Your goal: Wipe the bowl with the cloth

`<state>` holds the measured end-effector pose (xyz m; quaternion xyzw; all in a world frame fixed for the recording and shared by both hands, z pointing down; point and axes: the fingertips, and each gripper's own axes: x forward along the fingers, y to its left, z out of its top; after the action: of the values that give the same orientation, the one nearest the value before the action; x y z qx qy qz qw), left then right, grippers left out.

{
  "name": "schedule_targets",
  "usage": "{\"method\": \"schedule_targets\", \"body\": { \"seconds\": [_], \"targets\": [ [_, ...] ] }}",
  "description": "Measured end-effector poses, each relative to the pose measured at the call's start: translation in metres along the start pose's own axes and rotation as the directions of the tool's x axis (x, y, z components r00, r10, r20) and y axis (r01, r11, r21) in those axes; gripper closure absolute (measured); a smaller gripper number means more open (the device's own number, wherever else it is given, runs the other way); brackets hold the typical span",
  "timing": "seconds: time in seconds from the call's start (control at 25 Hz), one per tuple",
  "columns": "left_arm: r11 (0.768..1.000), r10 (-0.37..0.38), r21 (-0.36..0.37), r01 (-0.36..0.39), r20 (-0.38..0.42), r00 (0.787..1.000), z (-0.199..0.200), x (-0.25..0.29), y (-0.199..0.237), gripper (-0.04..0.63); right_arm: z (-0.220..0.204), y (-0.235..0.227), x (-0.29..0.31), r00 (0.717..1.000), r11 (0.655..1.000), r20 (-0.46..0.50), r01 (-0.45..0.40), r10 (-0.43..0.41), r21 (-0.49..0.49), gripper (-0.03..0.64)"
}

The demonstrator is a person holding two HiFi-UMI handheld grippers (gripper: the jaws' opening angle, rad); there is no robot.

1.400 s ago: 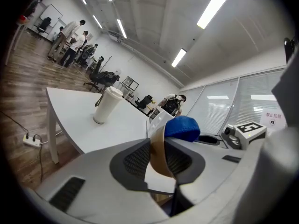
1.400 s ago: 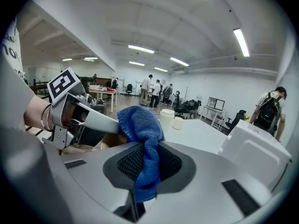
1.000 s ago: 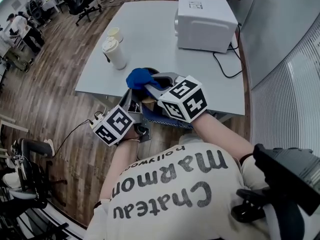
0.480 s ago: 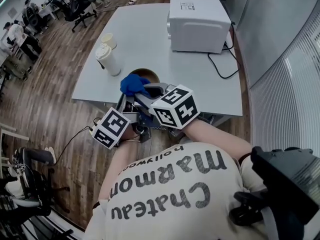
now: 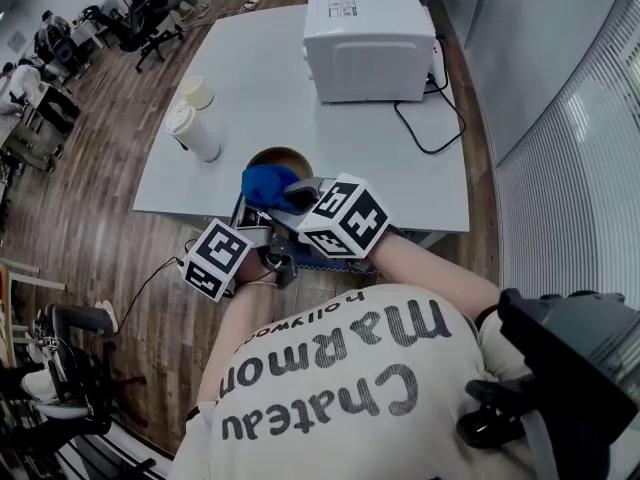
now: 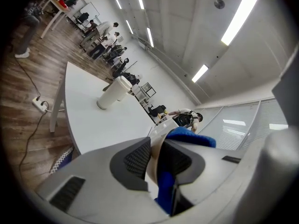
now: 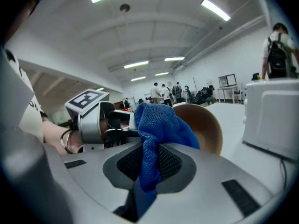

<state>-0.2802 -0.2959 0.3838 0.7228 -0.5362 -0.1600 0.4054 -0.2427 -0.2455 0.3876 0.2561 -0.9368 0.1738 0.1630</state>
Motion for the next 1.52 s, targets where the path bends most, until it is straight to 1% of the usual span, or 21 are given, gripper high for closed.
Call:
{"method": "schedule_targets", "body": {
  "seconds": [0.08, 0.12, 0.24, 0.32, 0.44, 0.52, 0.72, 0.8, 0.96, 1.12, 1.28, 1.4, 1.52],
  "targets": [
    [0.999, 0.012, -0.033, -0.011, 0.004, 1.0, -0.013, 0.005, -0.004, 0.515, -0.01, -0.007, -0.012, 1.0, 0.996, -0.027, 0.008, -0.011, -0.087, 0.566],
    [0.999, 0.02, -0.048, -0.02, 0.007, 1.0, -0.02, 0.008, -0.007, 0.517, -0.014, -0.013, -0.019, 0.999, 0.994, -0.038, 0.006, -0.011, -0.11, 0.566],
    [0.994, 0.055, -0.097, -0.054, 0.004, 0.998, -0.052, 0.021, -0.017, 0.517, -0.035, -0.04, -0.048, 0.996, 0.994, -0.086, -0.032, 0.023, -0.107, 0.566],
    [0.991, 0.074, -0.109, -0.075, -0.01, 0.997, -0.077, 0.032, -0.026, 0.517, -0.05, -0.06, -0.07, 0.992, 0.994, -0.115, -0.056, 0.045, -0.094, 0.567],
    [0.992, 0.093, -0.089, -0.094, -0.013, 0.996, -0.107, 0.042, -0.042, 0.517, -0.066, -0.089, -0.098, 0.987, 0.993, -0.145, -0.08, 0.066, -0.092, 0.567],
    [0.992, 0.103, -0.076, -0.104, -0.012, 0.995, -0.123, 0.048, -0.049, 0.518, -0.073, -0.11, -0.113, 0.985, 0.991, -0.162, -0.083, 0.065, -0.102, 0.567],
    [0.991, 0.128, -0.049, -0.128, -0.021, 0.992, -0.155, 0.059, -0.059, 0.518, -0.08, -0.153, -0.137, 0.982, 0.988, -0.18, -0.086, 0.062, -0.125, 0.566],
    [0.991, 0.129, -0.042, -0.13, -0.023, 0.991, -0.163, 0.062, -0.064, 0.518, -0.079, -0.167, -0.144, 0.985, 0.988, -0.162, -0.075, 0.053, -0.133, 0.566],
    [0.993, 0.117, -0.022, -0.118, -0.033, 0.993, -0.178, 0.066, -0.072, 0.518, -0.079, -0.185, -0.155, 0.99, 0.991, -0.127, -0.07, 0.056, -0.114, 0.568],
    [0.992, 0.115, -0.055, -0.117, -0.05, 0.992, -0.188, 0.066, -0.073, 0.518, -0.076, -0.196, -0.16, 0.993, 0.99, -0.095, -0.083, 0.072, -0.116, 0.566],
    [0.991, 0.118, -0.056, -0.123, -0.089, 0.989, -0.197, 0.068, -0.072, 0.518, -0.073, -0.207, -0.163, 0.996, 0.991, -0.069, -0.071, 0.064, -0.11, 0.566],
    [0.989, 0.128, -0.06, -0.137, -0.129, 0.983, -0.206, 0.067, -0.071, 0.518, -0.069, -0.212, -0.166, 0.998, 0.994, -0.047, -0.048, 0.043, -0.101, 0.566],
    [0.985, 0.15, -0.054, -0.162, -0.17, 0.974, -0.214, 0.07, -0.066, 0.525, -0.055, -0.227, -0.171, 1.0, 0.997, 0.027, 0.013, -0.011, -0.075, 0.566]
  ]
}}
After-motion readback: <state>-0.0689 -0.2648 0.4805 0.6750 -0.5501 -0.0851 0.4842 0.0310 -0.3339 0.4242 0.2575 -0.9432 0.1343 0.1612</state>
